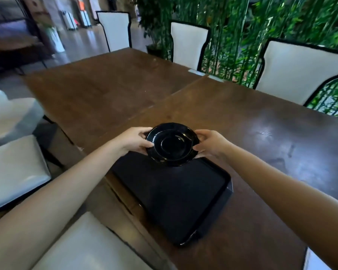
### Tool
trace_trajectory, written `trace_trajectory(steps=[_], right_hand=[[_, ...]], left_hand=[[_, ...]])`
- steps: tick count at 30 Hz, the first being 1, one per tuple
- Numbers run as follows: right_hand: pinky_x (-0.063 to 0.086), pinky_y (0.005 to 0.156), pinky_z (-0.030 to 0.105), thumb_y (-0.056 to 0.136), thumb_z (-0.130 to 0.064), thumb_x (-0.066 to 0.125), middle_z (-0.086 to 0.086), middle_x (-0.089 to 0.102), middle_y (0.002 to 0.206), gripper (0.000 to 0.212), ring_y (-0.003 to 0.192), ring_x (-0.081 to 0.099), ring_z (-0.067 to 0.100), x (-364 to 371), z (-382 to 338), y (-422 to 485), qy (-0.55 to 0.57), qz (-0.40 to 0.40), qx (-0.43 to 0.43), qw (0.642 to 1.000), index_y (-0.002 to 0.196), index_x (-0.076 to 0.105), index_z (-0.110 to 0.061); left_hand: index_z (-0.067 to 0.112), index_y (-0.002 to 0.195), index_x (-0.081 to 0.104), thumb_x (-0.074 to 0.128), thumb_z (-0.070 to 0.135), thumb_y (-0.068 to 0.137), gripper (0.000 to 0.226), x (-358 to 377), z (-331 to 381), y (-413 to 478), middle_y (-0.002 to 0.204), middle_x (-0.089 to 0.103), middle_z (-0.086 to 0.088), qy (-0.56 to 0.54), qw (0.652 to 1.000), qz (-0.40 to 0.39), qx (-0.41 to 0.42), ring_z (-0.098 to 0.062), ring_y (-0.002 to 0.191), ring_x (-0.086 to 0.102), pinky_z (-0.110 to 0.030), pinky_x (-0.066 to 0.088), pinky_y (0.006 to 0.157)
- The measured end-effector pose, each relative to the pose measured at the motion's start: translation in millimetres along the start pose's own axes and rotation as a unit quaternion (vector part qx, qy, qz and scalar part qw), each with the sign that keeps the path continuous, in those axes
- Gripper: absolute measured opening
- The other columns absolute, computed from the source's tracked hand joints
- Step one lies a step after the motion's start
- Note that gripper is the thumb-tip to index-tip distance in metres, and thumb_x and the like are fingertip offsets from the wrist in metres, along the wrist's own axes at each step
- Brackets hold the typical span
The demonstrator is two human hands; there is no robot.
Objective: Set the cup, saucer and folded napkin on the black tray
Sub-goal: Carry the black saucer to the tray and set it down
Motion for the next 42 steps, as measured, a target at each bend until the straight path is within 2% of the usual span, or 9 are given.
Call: trace_trajectory(steps=[2, 6, 10, 14, 16, 21, 28, 35, 42], right_hand=[[0.054, 0.087, 0.052, 0.081, 0.021, 0.051, 0.017, 0.054, 0.13, 0.062, 0.1, 0.064, 0.041, 23, 11, 12, -0.004, 0.003, 0.012, 1.0, 0.138, 0.041, -0.002], [0.054, 0.084, 0.053, 0.08, 0.02, 0.052, 0.011, 0.058, 0.09, 0.064, 0.093, 0.064, 0.04, 63, 42, 34, -0.008, 0.001, 0.045, 0.999, 0.138, 0.04, -0.005], [0.059, 0.072, 0.048, 0.077, 0.018, 0.055, 0.02, 0.06, 0.11, 0.061, 0.089, 0.067, 0.037, 88, 74, 49, -0.008, 0.009, 0.079, 0.997, 0.132, 0.045, -0.009], [0.061, 0.06, 0.036, 0.076, 0.014, 0.059, 0.008, 0.059, 0.091, 0.062, 0.068, 0.068, 0.024, 103, 96, 60, -0.012, 0.002, 0.09, 0.996, 0.131, 0.043, -0.009], [0.061, 0.06, 0.034, 0.076, 0.013, 0.061, 0.009, 0.059, 0.096, 0.063, 0.069, 0.069, 0.024, 108, 104, 65, -0.023, -0.002, 0.098, 0.995, 0.132, 0.042, -0.01], [0.06, 0.059, 0.028, 0.078, 0.011, 0.061, 0.007, 0.057, 0.104, 0.066, 0.067, 0.068, 0.02, 112, 118, 72, -0.057, -0.003, 0.11, 0.992, 0.135, 0.038, -0.011], [0.059, 0.061, 0.028, 0.078, 0.01, 0.061, 0.015, 0.056, 0.121, 0.064, 0.078, 0.068, 0.025, 113, 131, 80, -0.075, 0.005, 0.113, 0.991, 0.135, 0.038, -0.011], [0.06, 0.067, 0.032, 0.082, 0.006, 0.056, 0.013, 0.06, 0.114, 0.06, 0.069, 0.068, 0.021, 116, 137, 89, -0.087, 0.015, 0.118, 0.989, 0.135, 0.036, -0.014], [0.059, 0.069, 0.032, 0.082, 0.0, 0.058, 0.011, 0.058, 0.119, 0.063, 0.083, 0.068, 0.025, 120, 132, 92, -0.078, 0.002, 0.112, 0.991, 0.138, 0.034, -0.016]], left_hand=[[0.016, 0.133, 0.051, 0.062, -0.012, 0.079, 0.062, -15, -27, 1, 0.12, 0.059, -0.024, 0.009, 0.999, 0.019, -0.028, -0.034, 0.098, 0.065, -0.03, 0.061, 0.058], [0.015, 0.136, 0.046, 0.061, -0.013, 0.079, 0.066, -33, -75, 7, 0.118, 0.055, -0.024, 0.029, 0.996, 0.039, -0.071, -0.036, 0.099, 0.064, -0.038, 0.06, 0.068], [0.018, 0.137, 0.045, 0.062, -0.012, 0.078, 0.067, -39, -111, 15, 0.1, 0.061, -0.016, 0.069, 0.993, 0.04, -0.092, -0.03, 0.09, 0.066, -0.033, 0.061, 0.059], [0.018, 0.138, 0.043, 0.065, -0.008, 0.078, 0.069, -42, -138, 22, 0.092, 0.058, -0.009, 0.103, 0.988, 0.037, -0.113, -0.022, 0.076, 0.064, -0.024, 0.055, 0.046], [0.018, 0.138, 0.043, 0.065, -0.007, 0.078, 0.069, -40, -149, 25, 0.086, 0.059, -0.005, 0.114, 0.986, 0.036, -0.118, -0.017, 0.071, 0.063, -0.022, 0.054, 0.043], [0.02, 0.14, 0.039, 0.067, -0.003, 0.079, 0.07, -34, -165, 36, 0.122, 0.056, -0.023, 0.156, 0.98, 0.027, -0.119, -0.025, 0.09, 0.061, -0.023, 0.054, 0.053], [0.019, 0.141, 0.037, 0.066, -0.003, 0.081, 0.07, -32, -174, 50, 0.123, 0.056, -0.022, 0.198, 0.972, 0.019, -0.121, -0.015, 0.071, 0.057, -0.018, 0.047, 0.049], [0.019, 0.143, 0.034, 0.065, -0.002, 0.082, 0.072, -33, -173, 56, 0.132, 0.05, -0.027, 0.228, 0.966, 0.014, -0.118, -0.035, 0.104, 0.061, -0.021, 0.048, 0.048], [0.019, 0.143, 0.034, 0.065, -0.002, 0.082, 0.072, -38, -172, 61, 0.13, 0.052, -0.029, 0.24, 0.964, 0.023, -0.109, -0.024, 0.075, 0.062, -0.023, 0.049, 0.056]])
Point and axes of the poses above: each hand's wrist, its own y-axis towards the middle knuckle, its own x-axis out of the palm, z = x × y, the point moved 10 cm from there along y, towards the middle knuckle
